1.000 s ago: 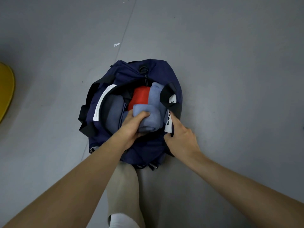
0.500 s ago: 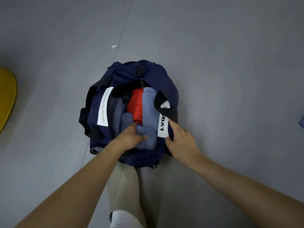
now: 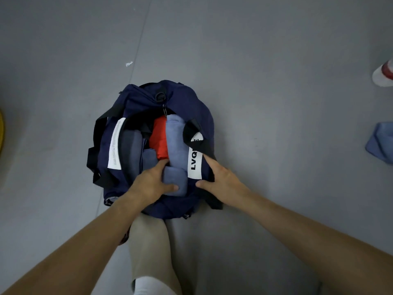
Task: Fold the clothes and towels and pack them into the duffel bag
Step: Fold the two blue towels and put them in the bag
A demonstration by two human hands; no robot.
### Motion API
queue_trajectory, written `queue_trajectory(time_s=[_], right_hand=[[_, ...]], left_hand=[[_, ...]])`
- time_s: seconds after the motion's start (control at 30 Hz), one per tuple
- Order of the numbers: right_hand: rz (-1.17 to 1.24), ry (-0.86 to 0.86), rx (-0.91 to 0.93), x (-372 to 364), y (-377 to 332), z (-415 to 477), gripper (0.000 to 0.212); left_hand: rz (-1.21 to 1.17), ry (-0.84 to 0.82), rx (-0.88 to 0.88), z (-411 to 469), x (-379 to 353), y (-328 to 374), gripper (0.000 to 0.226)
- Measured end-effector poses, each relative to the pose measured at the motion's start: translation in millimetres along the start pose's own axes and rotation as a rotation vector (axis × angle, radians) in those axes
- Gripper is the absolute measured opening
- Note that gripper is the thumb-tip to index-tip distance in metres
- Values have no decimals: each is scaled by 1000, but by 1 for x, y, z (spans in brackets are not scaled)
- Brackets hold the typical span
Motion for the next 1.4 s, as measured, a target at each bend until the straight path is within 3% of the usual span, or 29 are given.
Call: queue_trajectory(time_s=[0.1,0.2,0.3,0.4,0.7,0.8,0.93,1.0,1.13,1.27,1.4], right_hand=[[-34,-50,36,4,-1,3,91],[-164,-124,130,9,-4,4,90],[-224,-130,193,10,-7,6,76],[-189,-137,210,9,-5,4,66],[-219,-148,210,10,4,-14,71],[-200,-118,234,25,7,-35,68],[4,103,221,66,41,-67,60],[59,269,148,97,69,-84,56],[91,570,-13,161,127,-131,45],[84,737,-154,211,180,-179,48],[-168,857,-288,240,238,-214,51]], left_hand=[[97,197,-44,-1,-16,3,82],[112,219,-12,-2,-24,4,86],[161,264,-31,-14,-20,5,93],[157,385,-123,-27,-17,3,81],[121,261,-102,-24,-23,-2,77],[47,293,-139,-42,-18,8,73],[-30,537,-355,-73,-28,63,55],[-67,541,-445,-81,-47,113,52],[-114,372,-608,-70,-111,208,51],[-105,151,-706,-40,-187,298,62],[-54,-39,-742,-9,-265,375,64]])
Point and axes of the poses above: each hand's wrist, its own z-axis towards the middle knuckle, its own x-axis out of the back of the hand, y = z × x, the point moved 1 cm from there along z, towards the middle knuckle, and after that the axes turned 11 degrees about -z, right-handed, at the moved point
